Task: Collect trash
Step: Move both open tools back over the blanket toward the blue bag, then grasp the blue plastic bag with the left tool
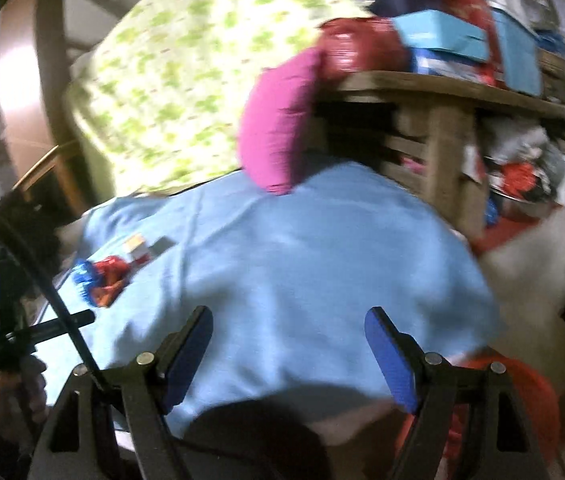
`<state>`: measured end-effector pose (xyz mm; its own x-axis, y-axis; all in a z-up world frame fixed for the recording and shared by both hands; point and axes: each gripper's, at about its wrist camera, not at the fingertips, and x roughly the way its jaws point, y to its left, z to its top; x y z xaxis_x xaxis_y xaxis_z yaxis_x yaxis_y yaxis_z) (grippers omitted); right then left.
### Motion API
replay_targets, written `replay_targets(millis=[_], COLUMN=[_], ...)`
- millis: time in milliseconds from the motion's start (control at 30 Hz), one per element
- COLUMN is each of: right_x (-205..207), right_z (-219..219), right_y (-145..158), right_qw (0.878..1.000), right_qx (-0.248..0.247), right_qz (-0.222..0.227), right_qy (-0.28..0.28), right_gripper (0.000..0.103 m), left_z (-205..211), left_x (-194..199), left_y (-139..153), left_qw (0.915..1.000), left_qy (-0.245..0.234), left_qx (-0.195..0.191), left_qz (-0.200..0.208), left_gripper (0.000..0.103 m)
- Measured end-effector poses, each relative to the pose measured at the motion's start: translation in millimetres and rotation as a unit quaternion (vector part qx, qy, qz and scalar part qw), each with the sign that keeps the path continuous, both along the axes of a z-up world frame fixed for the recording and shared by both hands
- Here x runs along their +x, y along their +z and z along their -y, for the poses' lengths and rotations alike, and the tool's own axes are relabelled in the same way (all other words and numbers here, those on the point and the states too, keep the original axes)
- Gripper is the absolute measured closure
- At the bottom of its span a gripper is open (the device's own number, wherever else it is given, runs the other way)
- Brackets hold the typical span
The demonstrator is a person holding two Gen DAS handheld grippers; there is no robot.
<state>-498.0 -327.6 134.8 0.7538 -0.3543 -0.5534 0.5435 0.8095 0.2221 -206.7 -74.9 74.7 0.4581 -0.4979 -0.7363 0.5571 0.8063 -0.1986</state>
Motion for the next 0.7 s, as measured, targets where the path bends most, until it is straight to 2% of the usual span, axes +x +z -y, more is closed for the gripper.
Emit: replay_targets(millis=[167, 333, 467, 700], right_x=[45, 82, 110, 136], right_z=[-25, -40, -46, -58], right_y=[0, -2, -6, -29], right_qw=[0.998, 0.995, 0.994, 0.992], right_qx=[-0.006, -0.012, -0.009, 0.005], right_qz=[-0.006, -0.010, -0.008, -0.004], right_qy=[0.059, 0.098, 0.112, 0.129], right_gripper=[0.022, 0.022, 0.022, 0.022], left_z=[-35, -51, -44, -10], left_x=[39, 64, 82, 113], left_y=[-3, -4, -2, 0], left_qw=[0.9971, 0.9930, 0.9914, 0.9928], left_qy=[0.074, 0.116, 0.129, 0.118], left_qx=[-0.014, -0.017, -0.020, -0.018], left_qz=[-0.012, -0.011, -0.013, 0.001], left_gripper=[0.028, 0.028, 0.028, 0.027])
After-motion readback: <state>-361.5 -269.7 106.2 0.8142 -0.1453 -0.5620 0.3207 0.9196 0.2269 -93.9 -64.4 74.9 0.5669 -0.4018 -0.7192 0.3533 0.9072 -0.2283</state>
